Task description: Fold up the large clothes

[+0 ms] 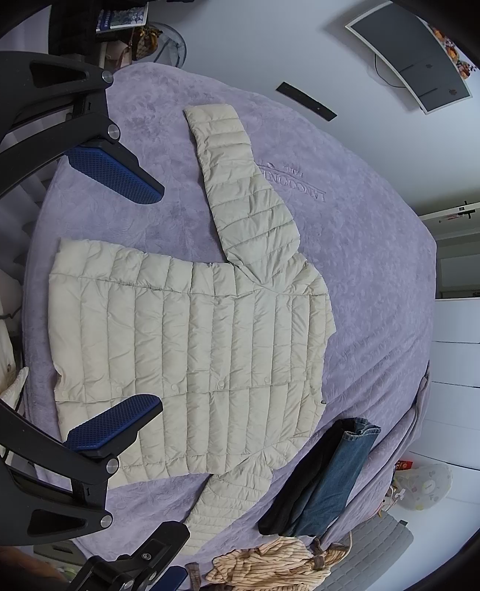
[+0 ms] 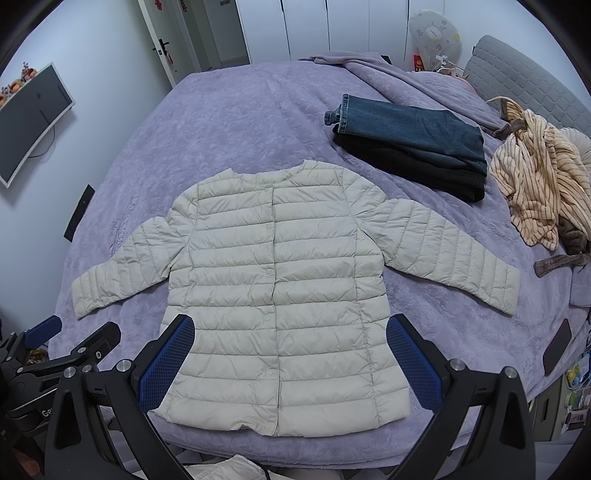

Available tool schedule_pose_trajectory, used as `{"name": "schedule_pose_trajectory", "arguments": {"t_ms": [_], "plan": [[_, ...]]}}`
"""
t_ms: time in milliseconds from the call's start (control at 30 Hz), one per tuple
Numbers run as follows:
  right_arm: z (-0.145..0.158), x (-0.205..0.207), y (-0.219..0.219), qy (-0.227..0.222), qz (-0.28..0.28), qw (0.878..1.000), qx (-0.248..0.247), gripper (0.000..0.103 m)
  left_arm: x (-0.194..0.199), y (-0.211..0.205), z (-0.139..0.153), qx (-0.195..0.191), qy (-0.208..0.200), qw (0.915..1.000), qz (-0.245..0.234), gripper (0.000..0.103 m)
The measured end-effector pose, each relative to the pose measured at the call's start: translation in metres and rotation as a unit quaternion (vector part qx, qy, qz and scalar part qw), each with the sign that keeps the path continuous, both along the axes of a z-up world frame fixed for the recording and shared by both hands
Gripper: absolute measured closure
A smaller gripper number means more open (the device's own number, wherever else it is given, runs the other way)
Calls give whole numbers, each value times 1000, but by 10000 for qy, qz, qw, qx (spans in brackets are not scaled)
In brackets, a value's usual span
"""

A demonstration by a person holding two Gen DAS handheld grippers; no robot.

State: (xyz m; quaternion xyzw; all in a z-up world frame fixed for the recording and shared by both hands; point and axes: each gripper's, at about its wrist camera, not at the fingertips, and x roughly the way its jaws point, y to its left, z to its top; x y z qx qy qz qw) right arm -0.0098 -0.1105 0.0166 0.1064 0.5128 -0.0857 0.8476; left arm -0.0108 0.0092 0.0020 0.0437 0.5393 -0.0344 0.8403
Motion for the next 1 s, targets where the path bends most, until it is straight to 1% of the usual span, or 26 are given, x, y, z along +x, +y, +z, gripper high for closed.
{"name": "schedule_pose_trajectory", "arguments": {"t_ms": [233, 400, 533, 567, 667, 733, 833, 933, 1000], "plan": [[-1, 1, 0, 6, 1, 10000, 3, 0, 0, 0, 0, -8, 8, 10000, -6, 0], [-2, 0, 1, 22, 1, 10000, -1, 0, -5, 1, -6, -38, 79, 10000, -6, 0], [-3, -3, 1, 51, 9, 10000, 37, 0, -6, 3, -9, -120, 133, 9998, 8, 0], [-4, -5, 0, 71, 16, 9999, 78, 0, -1, 4, -9, -159, 188, 9997, -1, 0], [-16, -7, 1, 143, 15, 9997, 220, 0, 2, 7, -13, -270, 284, 9992, -16, 0], [-24, 1, 0, 179, 3, 9993, 331, 0, 3, 11, -15, -331, 293, 9990, 4, 0], [-30, 10, -2, 219, 20, 9984, 527, 0, 10, 25, -23, -459, 335, 9983, 150, 0], [-40, 16, 4, 272, 161, 9976, 614, 0, 17, 45, -33, -569, 353, 9968, 429, 0], [-48, 23, 10, 396, 275, 9963, 716, 0, 21, 60, -42, -598, 394, 9954, 632, 0]]}}
